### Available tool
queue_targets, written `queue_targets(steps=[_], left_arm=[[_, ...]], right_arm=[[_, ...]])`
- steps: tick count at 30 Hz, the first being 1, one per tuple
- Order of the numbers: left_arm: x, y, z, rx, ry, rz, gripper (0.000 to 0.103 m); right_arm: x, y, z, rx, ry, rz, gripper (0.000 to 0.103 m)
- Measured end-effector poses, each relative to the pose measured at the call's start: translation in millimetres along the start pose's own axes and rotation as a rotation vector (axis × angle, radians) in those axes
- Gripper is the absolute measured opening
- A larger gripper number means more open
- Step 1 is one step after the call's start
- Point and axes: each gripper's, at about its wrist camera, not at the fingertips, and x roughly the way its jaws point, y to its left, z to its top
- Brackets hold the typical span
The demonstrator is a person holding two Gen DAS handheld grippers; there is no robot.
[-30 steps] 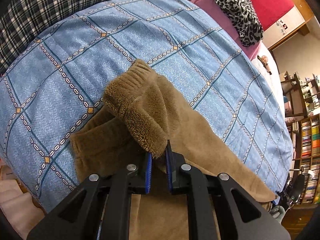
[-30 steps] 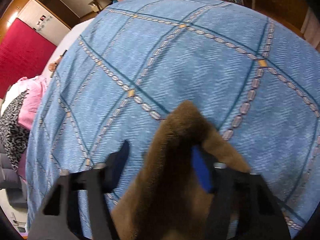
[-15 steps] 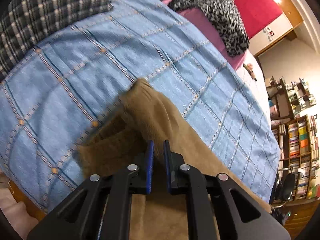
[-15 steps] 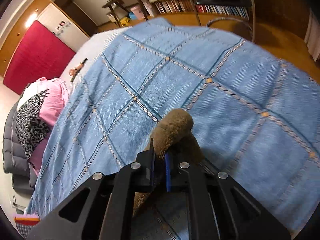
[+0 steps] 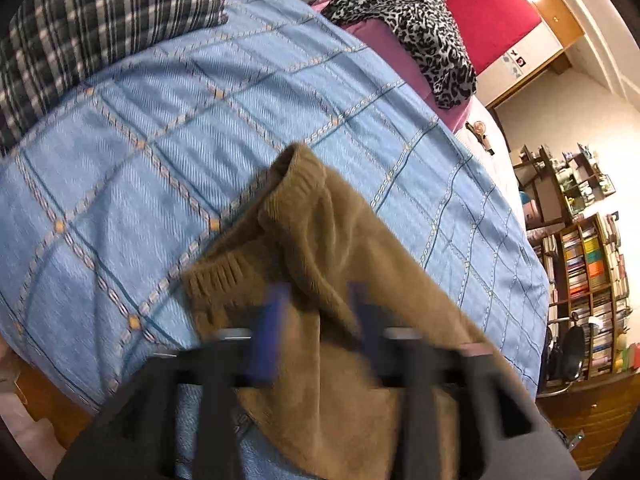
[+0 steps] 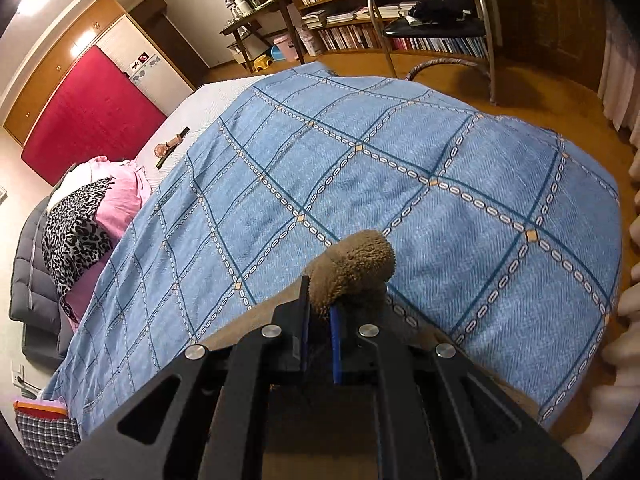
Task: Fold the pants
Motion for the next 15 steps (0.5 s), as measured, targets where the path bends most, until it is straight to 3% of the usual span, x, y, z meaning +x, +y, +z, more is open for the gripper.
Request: queue_targets(steps=[5, 11, 15], left_arm=[[25.3, 3.2, -11.7, -0.055, 0.018, -0.007, 0.071], [68.9, 6.1, 7.3, -0.113, 0.053, -0.030, 0.071], [96.3, 7.1, 21.0, -0.138, 0.096, -0.024, 0.063]], right_arm=[[-4.2, 5.4, -0.5, -0.016, -0.009, 0.013, 0.008], [-1.2, -0.9, -5.5, 0.002, 0.008, 0.018, 0.008], [4.3, -6.3, -8.3, 0.012, 0.017, 0.010, 0.008]])
